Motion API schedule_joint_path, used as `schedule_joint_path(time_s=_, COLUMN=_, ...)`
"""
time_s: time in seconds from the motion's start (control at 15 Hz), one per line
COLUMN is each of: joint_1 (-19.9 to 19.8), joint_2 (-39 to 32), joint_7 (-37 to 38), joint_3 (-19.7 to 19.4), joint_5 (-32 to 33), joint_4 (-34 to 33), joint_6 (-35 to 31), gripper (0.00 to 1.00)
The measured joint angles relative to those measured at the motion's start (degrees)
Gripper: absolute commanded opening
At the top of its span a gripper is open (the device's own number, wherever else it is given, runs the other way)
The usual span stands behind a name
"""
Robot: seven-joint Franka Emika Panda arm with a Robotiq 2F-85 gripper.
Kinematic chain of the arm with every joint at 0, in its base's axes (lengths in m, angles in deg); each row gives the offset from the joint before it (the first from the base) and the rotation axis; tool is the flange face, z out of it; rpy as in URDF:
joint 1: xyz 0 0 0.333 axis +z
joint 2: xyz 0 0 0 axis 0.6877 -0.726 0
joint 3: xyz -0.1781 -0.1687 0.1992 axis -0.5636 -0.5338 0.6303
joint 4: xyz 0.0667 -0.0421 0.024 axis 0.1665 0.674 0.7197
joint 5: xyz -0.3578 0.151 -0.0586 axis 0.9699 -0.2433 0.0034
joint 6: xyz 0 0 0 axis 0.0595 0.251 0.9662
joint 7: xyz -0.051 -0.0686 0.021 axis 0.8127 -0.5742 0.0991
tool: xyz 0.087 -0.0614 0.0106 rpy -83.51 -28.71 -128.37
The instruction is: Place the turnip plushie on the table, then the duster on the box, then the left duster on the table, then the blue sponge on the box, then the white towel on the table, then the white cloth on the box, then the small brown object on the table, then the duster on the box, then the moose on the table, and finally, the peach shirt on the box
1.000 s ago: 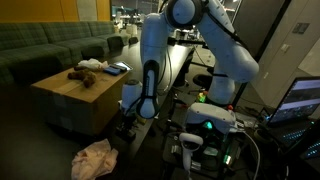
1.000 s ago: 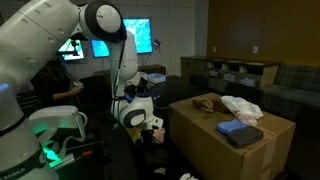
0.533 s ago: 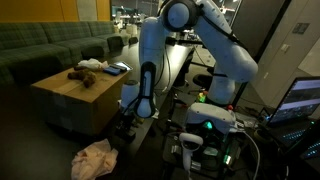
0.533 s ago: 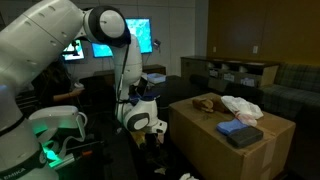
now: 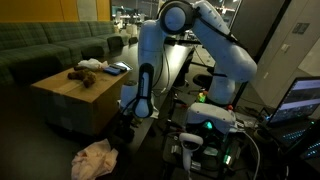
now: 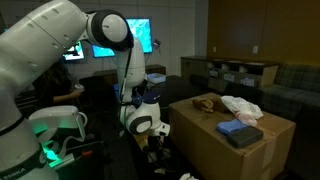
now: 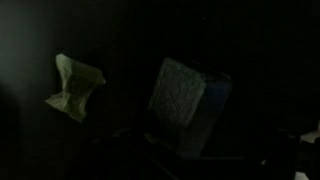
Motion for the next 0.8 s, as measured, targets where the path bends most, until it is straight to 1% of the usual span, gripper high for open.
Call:
schedule_joint_path(time_s=0.13, joint_1=-0.2, joint_2=-0.7, joint_7=-0.2, joint_3=0.0, joint_5=0.0, joint_4=-0.6, joint_6=0.0, gripper=0.74)
schedule_joint_path(time_s=0.33, joint_1=-0.5, joint_2=-1.6, joint_7=-1.0, joint_3=0.0, joint_5=0.0, joint_4=-1.2, joint_6=0.0, gripper=0.49)
schedule_joint_path(time_s=0.53, joint_1=-1.3, joint_2=-1.7, joint_7=-1.9, joint_3=0.0, joint_5=0.0, joint_4=-1.3, joint_6=0.0, gripper=0.27)
schedule_joint_path(time_s=0.6, joint_1=-1.6, joint_2=-1.6, joint_7=-2.3, joint_3=0.0, joint_5=0.0, joint_4=-1.3, joint_6=0.0, gripper=0.18)
schedule_joint_path(time_s=0.67, joint_1=-1.9, joint_2=-1.5, joint_7=-2.7, joint_3=0.0, joint_5=0.0, joint_4=-1.3, joint_6=0.0, gripper=0.12)
schedule_joint_path(time_s=0.73, joint_1=-2.1, joint_2=-1.4, joint_7=-3.0, joint_3=0.0, joint_5=0.0, joint_4=-1.2, joint_6=0.0, gripper=0.07)
schedule_joint_path(time_s=0.8, joint_1=-2.1, joint_2=-1.1, joint_7=-3.3, joint_3=0.0, joint_5=0.0, joint_4=-1.0, joint_6=0.0, gripper=0.08)
